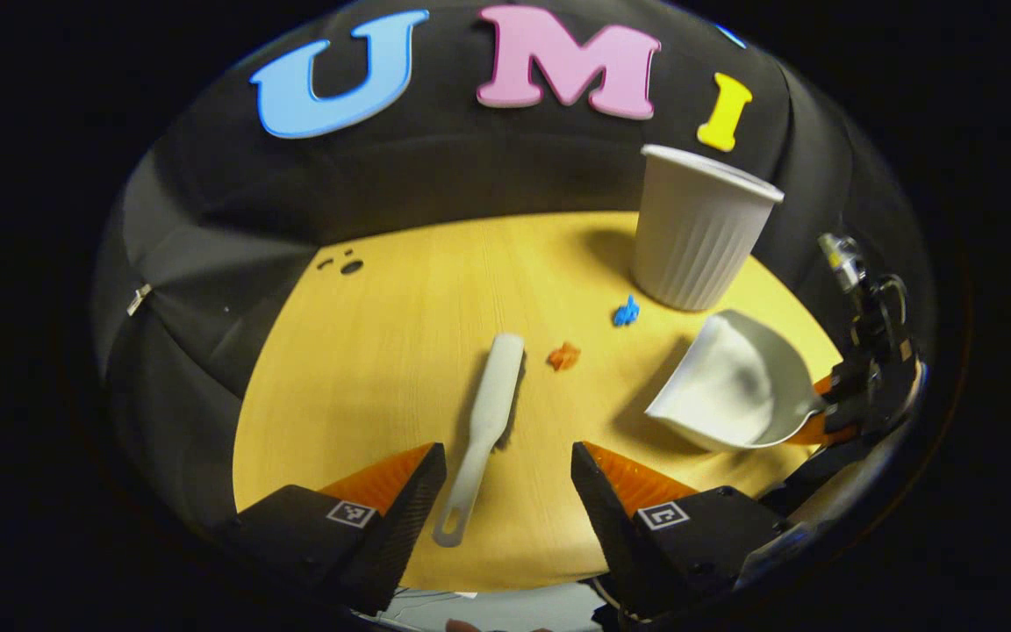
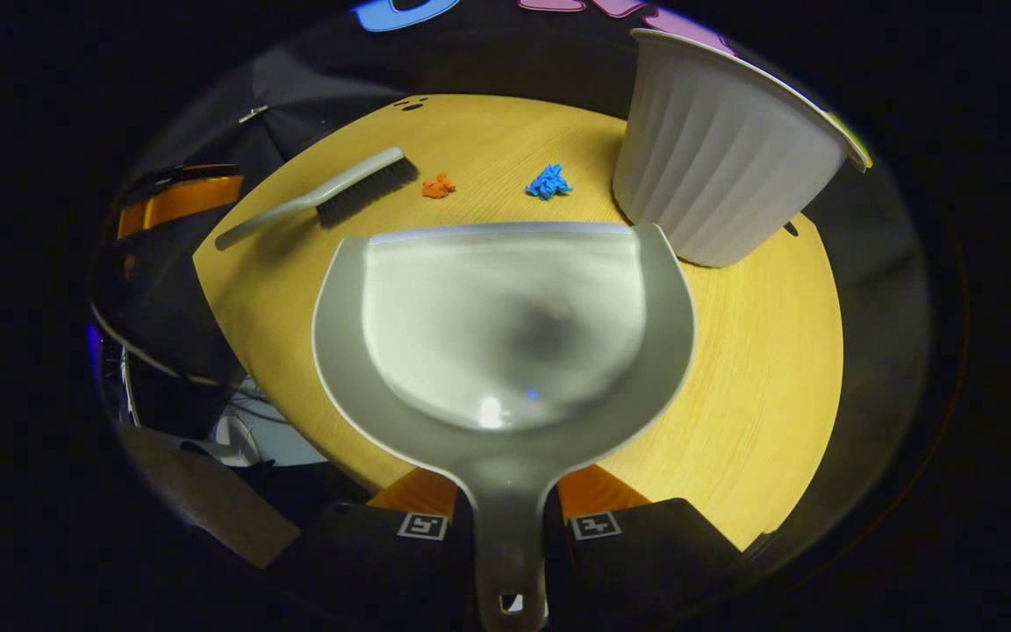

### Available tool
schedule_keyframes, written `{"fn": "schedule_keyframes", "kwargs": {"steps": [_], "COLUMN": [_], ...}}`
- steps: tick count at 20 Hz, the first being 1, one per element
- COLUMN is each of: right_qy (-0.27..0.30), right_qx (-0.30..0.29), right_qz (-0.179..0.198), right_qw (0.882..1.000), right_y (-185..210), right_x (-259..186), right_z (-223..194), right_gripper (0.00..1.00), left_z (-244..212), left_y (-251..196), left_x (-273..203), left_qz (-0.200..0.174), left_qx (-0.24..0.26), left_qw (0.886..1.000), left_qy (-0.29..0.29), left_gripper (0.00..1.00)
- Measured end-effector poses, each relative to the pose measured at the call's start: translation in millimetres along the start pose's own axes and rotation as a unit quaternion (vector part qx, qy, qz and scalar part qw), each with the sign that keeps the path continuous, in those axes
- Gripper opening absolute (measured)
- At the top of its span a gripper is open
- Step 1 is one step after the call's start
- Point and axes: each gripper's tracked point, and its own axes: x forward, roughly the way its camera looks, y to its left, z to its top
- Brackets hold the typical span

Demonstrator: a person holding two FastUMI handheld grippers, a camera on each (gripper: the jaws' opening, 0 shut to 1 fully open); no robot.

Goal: Pick up the small broom and dustpan from the desktop, sweep the trash into the dustpan with the broom, and then empty the trash into the garbage bin.

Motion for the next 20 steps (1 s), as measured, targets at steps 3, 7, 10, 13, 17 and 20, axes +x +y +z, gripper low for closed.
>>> {"fn": "schedule_keyframes", "kwargs": {"steps": [3,7,10,13,17,20], "right_qy": [0.008,0.014,0.016,0.017,0.021,0.033], "right_qx": [0.009,0.023,0.034,0.041,0.041,0.035], "right_qz": [0.002,-0.001,-0.004,-0.005,-0.003,0.005], "right_qw": [1.0,1.0,0.999,0.999,0.999,0.999], "right_y": [-6,-17,-26,-31,-36,-37], "right_x": [-2,-3,-5,-6,-5,-3], "right_z": [-14,-23,-24,-21,-18,-19], "right_gripper": [0.36,0.36,0.36,0.36,0.36,0.36], "left_z": [-18,-31,-35,-37,-37,-32], "left_y": [15,24,30,28,24,27], "left_x": [39,79,98,107,113,112], "left_qz": [0.0,0.0,0.005,-0.003,-0.013,-0.005], "left_qx": [-0.023,-0.026,-0.007,0.011,0.018,0.026], "left_qw": [0.997,0.992,0.989,0.986,0.984,0.983], "left_qy": [0.073,0.127,0.15,0.169,0.179,0.184], "left_gripper": [0.92,0.9,0.82,0.6,0.47,0.31]}}
